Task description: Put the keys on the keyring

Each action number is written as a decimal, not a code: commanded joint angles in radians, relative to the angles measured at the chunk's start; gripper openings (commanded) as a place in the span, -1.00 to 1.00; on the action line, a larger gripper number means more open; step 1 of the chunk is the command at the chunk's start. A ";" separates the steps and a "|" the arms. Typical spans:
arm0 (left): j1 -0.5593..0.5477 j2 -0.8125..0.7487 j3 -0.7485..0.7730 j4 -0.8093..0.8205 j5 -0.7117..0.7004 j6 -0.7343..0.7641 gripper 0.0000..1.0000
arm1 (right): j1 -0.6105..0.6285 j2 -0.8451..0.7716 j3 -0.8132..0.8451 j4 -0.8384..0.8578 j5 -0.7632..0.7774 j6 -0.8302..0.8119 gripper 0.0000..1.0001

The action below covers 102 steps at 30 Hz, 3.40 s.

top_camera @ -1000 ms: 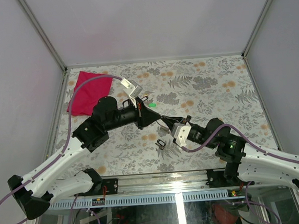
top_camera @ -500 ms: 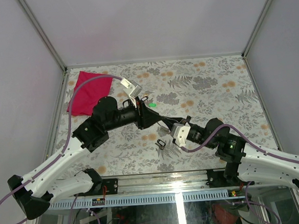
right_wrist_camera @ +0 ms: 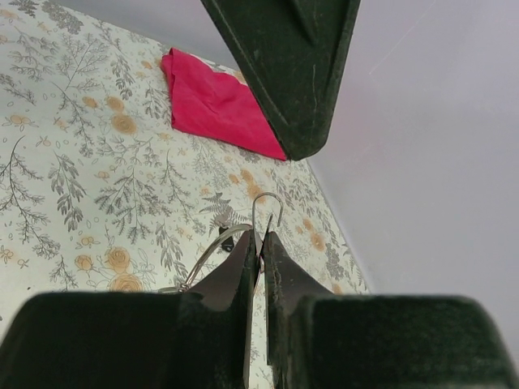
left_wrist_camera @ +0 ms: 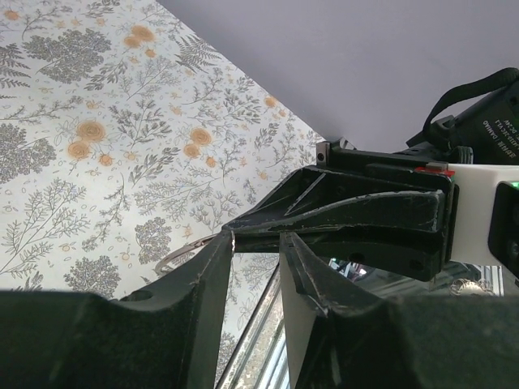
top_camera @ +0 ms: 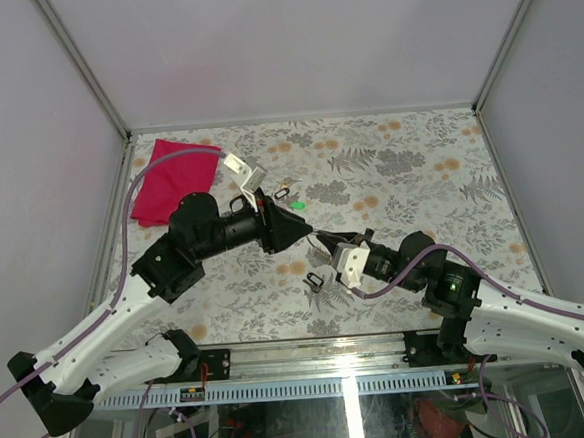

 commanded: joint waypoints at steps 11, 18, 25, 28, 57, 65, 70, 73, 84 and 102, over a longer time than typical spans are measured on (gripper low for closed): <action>-0.003 -0.029 -0.156 0.058 -0.151 -0.062 -0.41 | 0.008 -0.108 0.052 -0.175 0.038 0.007 -1.00; -0.031 0.024 -0.227 0.074 -0.234 -0.091 -0.41 | 0.007 -0.180 0.036 -0.269 0.052 0.021 -1.00; -0.140 0.131 -0.276 0.106 -0.410 -0.177 -0.30 | 0.007 -0.232 0.023 -0.341 0.074 0.022 -1.00; -0.207 0.180 -0.308 0.112 -0.517 -0.260 -0.26 | 0.007 -0.256 0.016 -0.359 0.086 0.028 -1.00; -0.294 0.601 -0.211 0.135 -0.606 -0.203 -0.30 | 0.007 -0.265 0.006 -0.356 0.092 0.048 -1.00; -0.295 0.629 -0.205 0.131 -0.599 -0.182 -0.38 | 0.007 -0.256 0.006 -0.350 0.090 0.044 -1.00; -0.295 0.648 -0.206 0.141 -0.591 -0.178 -0.45 | 0.007 -0.251 0.003 -0.344 0.087 0.045 -1.00; -0.295 0.655 -0.210 0.149 -0.587 -0.177 -0.53 | 0.007 -0.249 0.001 -0.344 0.084 0.044 -1.00; -0.295 0.640 -0.231 0.183 -0.572 -0.170 -0.93 | 0.006 -0.254 0.000 -0.346 0.087 0.044 -1.00; -0.297 0.414 -0.365 0.307 -0.581 -0.101 -0.19 | 0.007 -0.259 -0.002 -0.343 0.087 0.046 -1.00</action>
